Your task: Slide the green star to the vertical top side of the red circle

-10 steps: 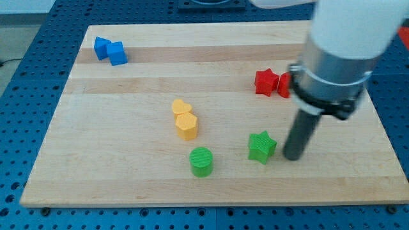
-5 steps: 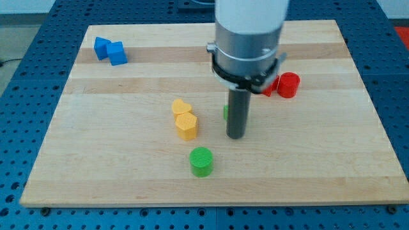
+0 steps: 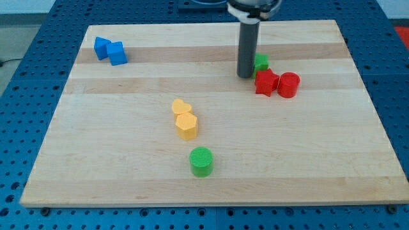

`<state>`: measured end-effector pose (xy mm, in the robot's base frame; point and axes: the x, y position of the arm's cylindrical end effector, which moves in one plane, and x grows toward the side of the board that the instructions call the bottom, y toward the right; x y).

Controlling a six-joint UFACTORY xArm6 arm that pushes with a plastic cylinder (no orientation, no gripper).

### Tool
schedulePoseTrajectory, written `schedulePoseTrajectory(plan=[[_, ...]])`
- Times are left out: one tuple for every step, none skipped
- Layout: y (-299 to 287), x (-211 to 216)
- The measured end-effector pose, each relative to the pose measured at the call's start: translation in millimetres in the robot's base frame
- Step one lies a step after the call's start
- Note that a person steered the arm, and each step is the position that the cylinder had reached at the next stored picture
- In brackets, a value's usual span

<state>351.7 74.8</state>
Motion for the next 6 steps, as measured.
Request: schedulePoseTrajectory(plan=[[40.2,-16.1],[78.6,-15.9],[102.8,-14.2],[125.2,-13.3],[134.0,-2.4],[132.8,-21.9]])
